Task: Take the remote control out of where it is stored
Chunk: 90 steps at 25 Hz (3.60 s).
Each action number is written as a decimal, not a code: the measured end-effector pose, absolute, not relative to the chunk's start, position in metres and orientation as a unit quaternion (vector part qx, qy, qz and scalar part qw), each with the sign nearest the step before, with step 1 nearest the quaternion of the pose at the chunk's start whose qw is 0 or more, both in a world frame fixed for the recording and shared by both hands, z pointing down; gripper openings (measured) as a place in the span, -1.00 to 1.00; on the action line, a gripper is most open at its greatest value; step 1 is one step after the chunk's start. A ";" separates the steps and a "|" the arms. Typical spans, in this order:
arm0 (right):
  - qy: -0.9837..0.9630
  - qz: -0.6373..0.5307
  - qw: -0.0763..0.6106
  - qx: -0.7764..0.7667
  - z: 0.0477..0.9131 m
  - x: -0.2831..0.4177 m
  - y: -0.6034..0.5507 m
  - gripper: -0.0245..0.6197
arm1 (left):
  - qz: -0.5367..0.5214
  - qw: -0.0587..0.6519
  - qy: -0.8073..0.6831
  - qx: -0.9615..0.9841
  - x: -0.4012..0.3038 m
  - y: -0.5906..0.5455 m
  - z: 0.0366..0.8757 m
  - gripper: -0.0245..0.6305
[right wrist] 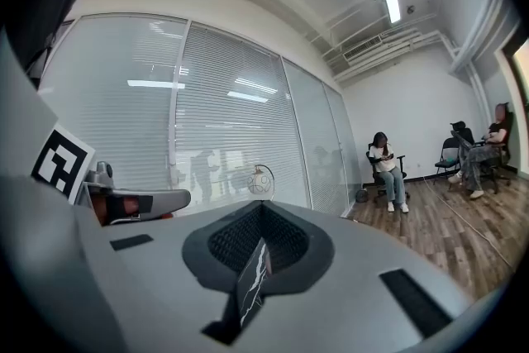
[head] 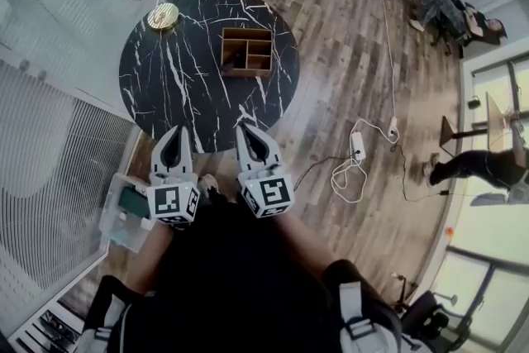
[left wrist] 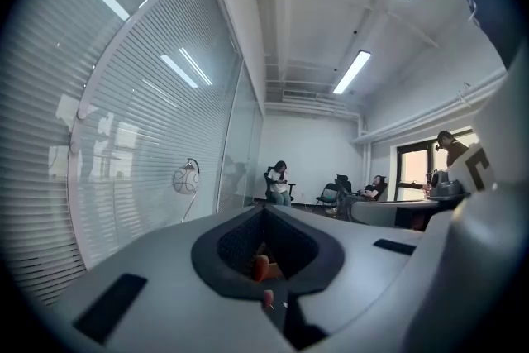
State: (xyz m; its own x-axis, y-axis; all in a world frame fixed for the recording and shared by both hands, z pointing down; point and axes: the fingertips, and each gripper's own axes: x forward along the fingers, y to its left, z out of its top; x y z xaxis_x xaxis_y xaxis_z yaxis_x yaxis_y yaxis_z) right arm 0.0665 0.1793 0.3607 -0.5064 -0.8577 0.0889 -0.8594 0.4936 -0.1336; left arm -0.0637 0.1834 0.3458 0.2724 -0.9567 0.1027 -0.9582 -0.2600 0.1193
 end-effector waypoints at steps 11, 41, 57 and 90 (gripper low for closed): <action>-0.849 0.085 0.002 0.521 0.362 0.050 0.186 -0.92 | 0.002 0.077 -0.589 0.804 -0.088 0.189 0.345 -0.90; -0.869 0.104 0.026 0.483 0.406 0.091 0.046 -0.92 | 0.002 0.064 -0.655 0.753 -0.053 0.072 0.355 -0.90; -0.844 0.133 0.081 0.513 0.471 0.067 -0.005 -0.92 | 0.022 0.084 -0.626 0.775 -0.068 0.009 0.392 -0.90; -0.761 0.194 0.162 0.598 0.632 0.029 -0.067 -0.40 | 0.049 0.101 -0.583 0.805 -0.090 -0.064 0.507 -0.90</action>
